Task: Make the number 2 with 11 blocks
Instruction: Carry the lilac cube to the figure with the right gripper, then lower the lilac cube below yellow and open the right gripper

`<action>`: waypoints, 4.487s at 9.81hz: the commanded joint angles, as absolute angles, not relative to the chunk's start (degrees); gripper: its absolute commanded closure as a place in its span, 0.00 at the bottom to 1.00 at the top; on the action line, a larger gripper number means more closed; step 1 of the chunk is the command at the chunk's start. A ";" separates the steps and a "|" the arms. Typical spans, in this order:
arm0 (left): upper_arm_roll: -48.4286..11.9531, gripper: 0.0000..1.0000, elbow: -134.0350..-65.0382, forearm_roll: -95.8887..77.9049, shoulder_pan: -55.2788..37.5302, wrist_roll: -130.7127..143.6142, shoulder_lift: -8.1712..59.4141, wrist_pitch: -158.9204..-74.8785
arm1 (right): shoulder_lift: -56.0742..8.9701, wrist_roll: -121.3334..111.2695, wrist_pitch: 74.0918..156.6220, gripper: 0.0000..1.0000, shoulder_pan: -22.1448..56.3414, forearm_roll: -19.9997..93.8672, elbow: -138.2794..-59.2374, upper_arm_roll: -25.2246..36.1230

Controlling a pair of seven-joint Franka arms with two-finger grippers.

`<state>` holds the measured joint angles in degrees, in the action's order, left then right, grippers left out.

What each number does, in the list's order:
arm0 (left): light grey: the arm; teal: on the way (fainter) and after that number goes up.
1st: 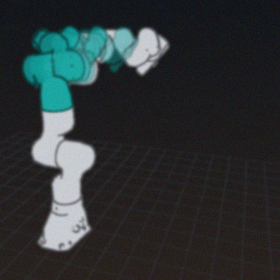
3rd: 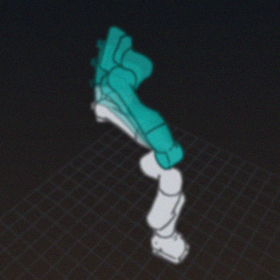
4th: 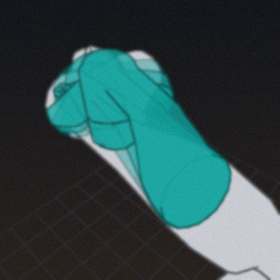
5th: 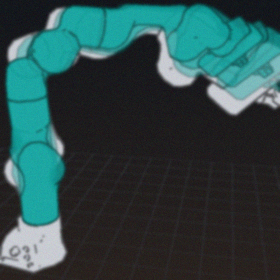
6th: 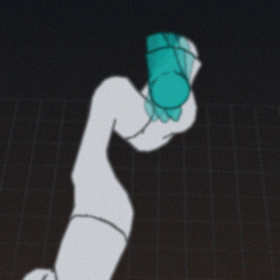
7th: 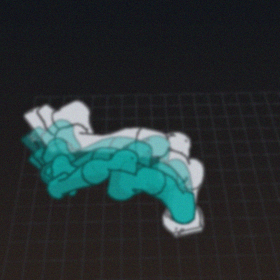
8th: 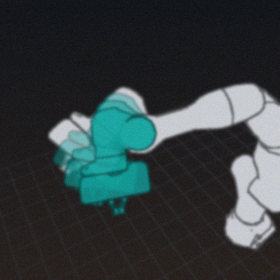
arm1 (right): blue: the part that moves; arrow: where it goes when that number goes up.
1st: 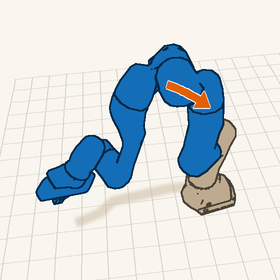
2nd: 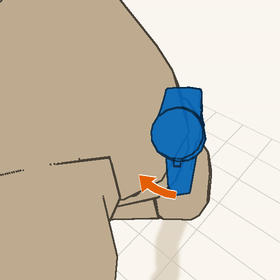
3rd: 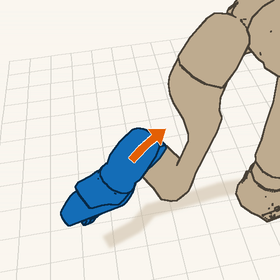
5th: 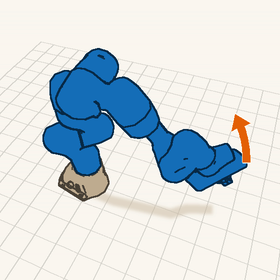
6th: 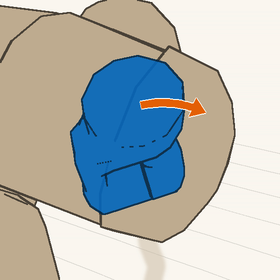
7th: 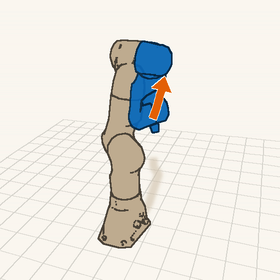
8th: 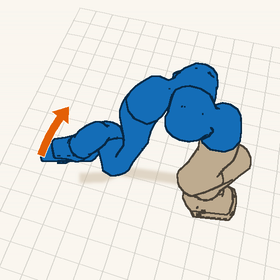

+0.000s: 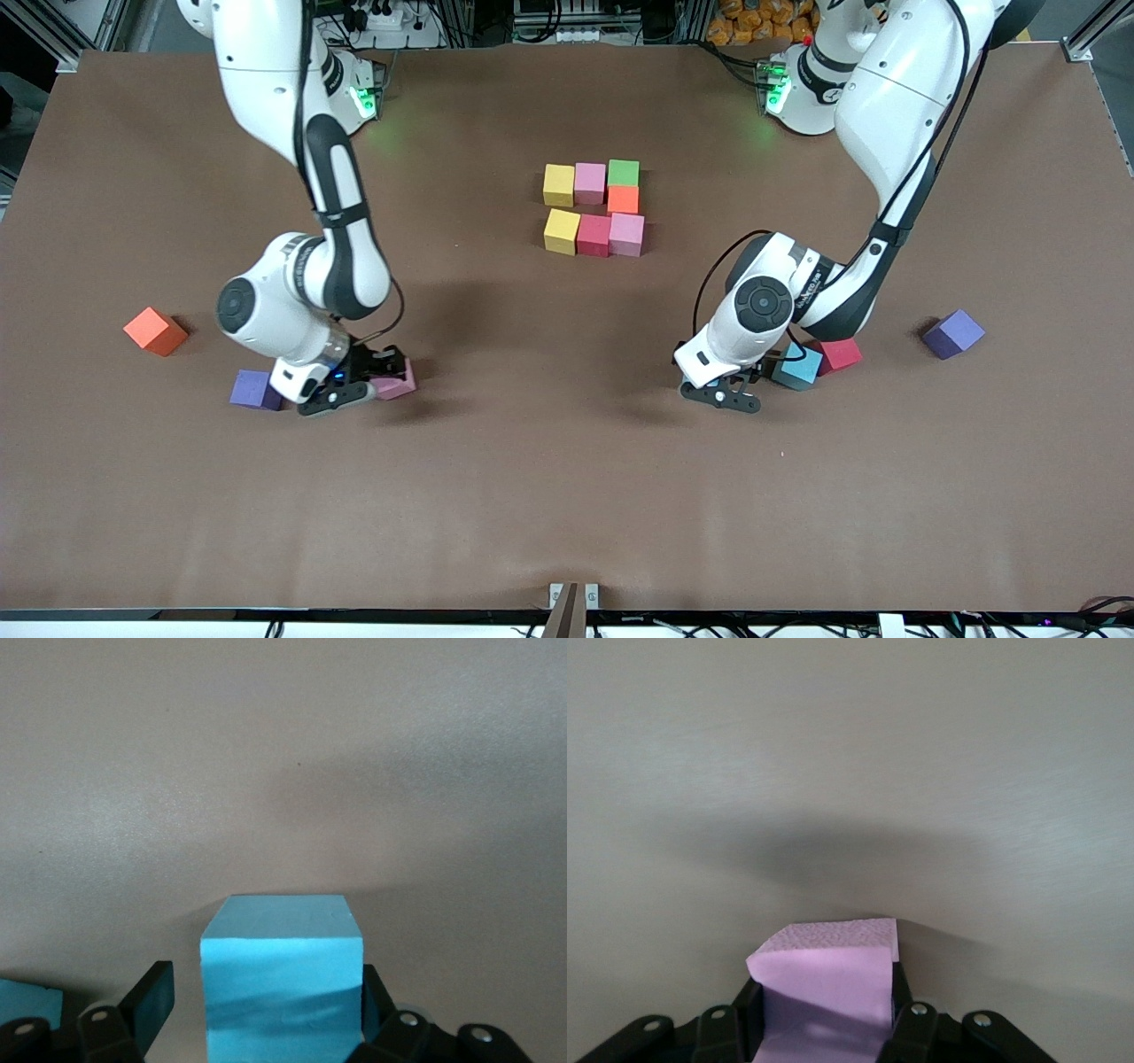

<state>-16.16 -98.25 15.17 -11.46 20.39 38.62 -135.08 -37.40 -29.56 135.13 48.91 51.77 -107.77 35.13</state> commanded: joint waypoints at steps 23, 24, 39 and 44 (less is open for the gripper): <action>-17.05 1.00 -91.85 10.46 -9.32 21.01 25.22 -122.78 | -35.07 21.61 155.39 0.91 92.81 52.91 -121.46 39.11; -17.14 1.00 -91.93 10.46 -9.32 21.18 25.22 -122.70 | -35.07 22.40 155.30 0.91 93.42 52.91 -121.46 39.20; -17.14 1.00 -91.58 10.28 -9.49 21.36 24.62 -121.90 | -34.45 29.15 149.44 0.00 93.43 53.00 -119.37 42.70; -17.31 1.00 -91.58 10.20 -9.93 21.45 22.07 -118.31 | -27.61 27.66 130.67 0.00 81.26 54.23 -113.66 46.31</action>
<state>-17.22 -91.26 11.26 -9.76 20.56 24.40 -120.84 -32.47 33.47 137.98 87.77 53.26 -114.55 46.11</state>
